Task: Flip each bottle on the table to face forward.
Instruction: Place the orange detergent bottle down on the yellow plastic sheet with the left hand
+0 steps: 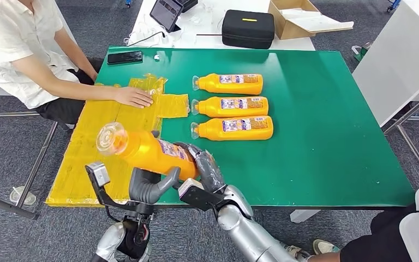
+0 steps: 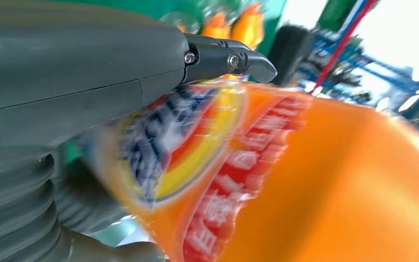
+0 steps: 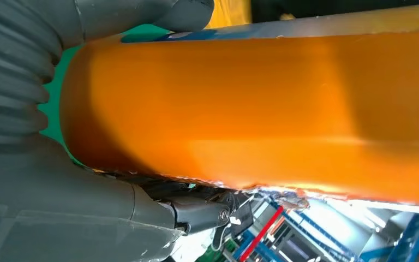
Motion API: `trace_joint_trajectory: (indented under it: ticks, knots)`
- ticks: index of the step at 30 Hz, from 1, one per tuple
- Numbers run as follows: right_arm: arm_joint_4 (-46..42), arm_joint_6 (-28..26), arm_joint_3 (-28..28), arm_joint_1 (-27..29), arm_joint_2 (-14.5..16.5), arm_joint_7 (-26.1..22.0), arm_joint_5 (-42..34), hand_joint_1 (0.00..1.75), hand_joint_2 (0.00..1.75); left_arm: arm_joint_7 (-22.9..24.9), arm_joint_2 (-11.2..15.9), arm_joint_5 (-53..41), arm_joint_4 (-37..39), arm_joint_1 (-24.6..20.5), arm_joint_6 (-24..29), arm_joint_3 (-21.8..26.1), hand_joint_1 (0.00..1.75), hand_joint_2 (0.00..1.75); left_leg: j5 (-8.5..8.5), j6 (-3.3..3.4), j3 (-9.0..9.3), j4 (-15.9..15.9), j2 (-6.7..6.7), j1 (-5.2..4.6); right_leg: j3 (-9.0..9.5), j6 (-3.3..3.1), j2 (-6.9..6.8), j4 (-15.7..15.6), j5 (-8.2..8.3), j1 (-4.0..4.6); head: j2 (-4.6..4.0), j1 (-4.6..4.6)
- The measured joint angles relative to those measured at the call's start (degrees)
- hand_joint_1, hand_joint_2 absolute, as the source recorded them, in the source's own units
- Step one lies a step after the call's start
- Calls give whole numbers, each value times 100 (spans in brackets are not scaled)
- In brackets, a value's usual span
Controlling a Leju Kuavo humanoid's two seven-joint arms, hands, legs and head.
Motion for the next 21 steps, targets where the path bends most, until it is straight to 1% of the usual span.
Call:
trace_joint_trajectory:
  ticks: [2,5,12,13,16,17,18,19,20,21]
  knots:
    - [51,-48,76,8,1,28,61,175,175,-122,0,-117,-103,2,138,21,0,175,0,0,0,0,-1,0,0,0,0,0,0,0,-1,-1]
    - [170,-135,148,13,5,43,107,175,175,-178,-6,-214,-232,5,267,73,0,175,0,0,-2,0,-2,0,0,0,0,0,0,0,-1,-2]
    - [407,-163,223,12,19,24,112,175,175,-226,-18,-248,-313,36,233,145,0,175,0,0,-2,0,-1,0,-1,0,0,0,0,-1,-1,-2]
    - [433,-163,228,11,19,20,111,175,175,-228,-21,-248,-313,43,230,153,7,175,0,0,-2,0,-1,0,-1,0,0,0,0,-1,-1,-2]
    - [487,-163,235,11,20,18,109,173,175,-230,-33,-247,-313,55,221,174,137,175,0,0,-2,0,-1,0,-1,0,0,0,0,0,-1,-2]
    - [500,-161,235,10,20,16,107,166,175,-229,-36,-239,-313,59,202,179,175,175,0,0,-2,0,-1,0,-1,0,0,0,0,0,-1,-2]
    - [512,-157,236,9,20,11,104,153,175,-223,-38,-217,-313,62,162,185,175,175,0,0,-2,0,-1,0,-1,0,0,0,0,0,-1,-2]
    - [524,-153,237,7,21,-1,101,121,175,-216,-38,-189,-313,67,102,196,175,175,0,0,-2,0,-1,0,-1,0,0,0,0,0,-1,-2]
    - [536,-149,237,6,21,-23,92,79,175,-208,-38,-156,-311,75,22,215,175,175,0,0,-2,0,-1,0,-2,0,0,0,0,0,-1,-2]
    - [548,-147,238,6,22,-54,76,42,175,-202,-38,-125,-307,83,-70,234,175,175,0,0,-2,0,0,0,-2,0,0,0,0,0,-1,-2]
